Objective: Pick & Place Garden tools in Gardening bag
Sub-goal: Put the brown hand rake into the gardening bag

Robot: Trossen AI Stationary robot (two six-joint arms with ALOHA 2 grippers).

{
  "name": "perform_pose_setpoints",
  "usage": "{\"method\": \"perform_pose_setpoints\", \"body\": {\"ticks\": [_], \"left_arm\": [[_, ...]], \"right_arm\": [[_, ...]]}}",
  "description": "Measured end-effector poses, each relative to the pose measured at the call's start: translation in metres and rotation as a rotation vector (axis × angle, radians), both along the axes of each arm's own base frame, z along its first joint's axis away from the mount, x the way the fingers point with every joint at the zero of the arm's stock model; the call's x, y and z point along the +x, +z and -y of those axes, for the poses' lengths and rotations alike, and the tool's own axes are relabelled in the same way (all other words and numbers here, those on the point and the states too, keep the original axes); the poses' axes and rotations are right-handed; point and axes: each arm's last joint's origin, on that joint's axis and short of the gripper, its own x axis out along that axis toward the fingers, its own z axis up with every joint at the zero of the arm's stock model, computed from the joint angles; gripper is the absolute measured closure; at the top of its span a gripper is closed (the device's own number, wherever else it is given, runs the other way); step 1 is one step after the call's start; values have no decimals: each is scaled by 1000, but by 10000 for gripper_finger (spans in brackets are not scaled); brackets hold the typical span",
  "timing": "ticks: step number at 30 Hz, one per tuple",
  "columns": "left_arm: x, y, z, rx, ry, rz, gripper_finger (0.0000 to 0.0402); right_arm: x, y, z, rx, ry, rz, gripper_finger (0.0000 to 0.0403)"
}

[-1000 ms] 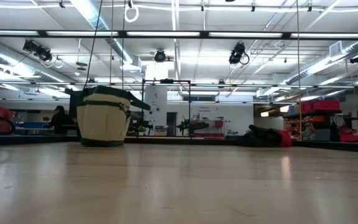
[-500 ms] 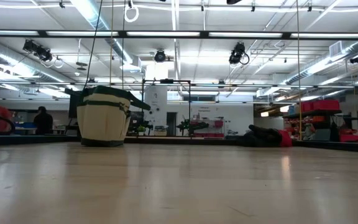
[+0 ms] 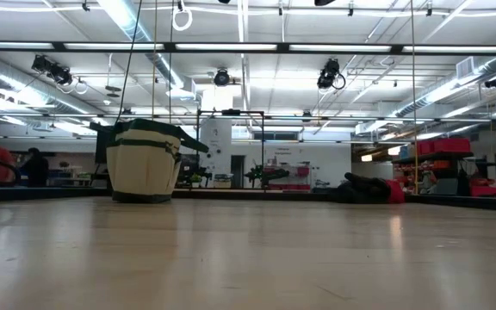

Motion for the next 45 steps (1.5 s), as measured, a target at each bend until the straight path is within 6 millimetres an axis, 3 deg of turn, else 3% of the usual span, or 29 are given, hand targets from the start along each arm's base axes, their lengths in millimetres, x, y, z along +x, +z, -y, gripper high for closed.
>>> {"method": "perform_pose_setpoints", "body": {"ticks": [7, 17, 26, 40, 45], "left_arm": [[0, 0, 0, 0, 1, 0, 275], [0, 0, 0, 1, 1, 3, 320], [0, 0, 0, -3, 0, 5, 320], [-1, 1, 0, -44, 31, 27, 322], [-1, 2, 0, -41, 36, 24, 322]], "right_arm": [[0, 0, 0, -3, 0, 1, 347], [0, 0, 0, -2, 0, -1, 347], [0, 0, 0, -5, 0, 3, 341], [-2, 7, -1, -9, 33, 60, 229], [-9, 10, -1, -1, 30, 56, 208]]}}
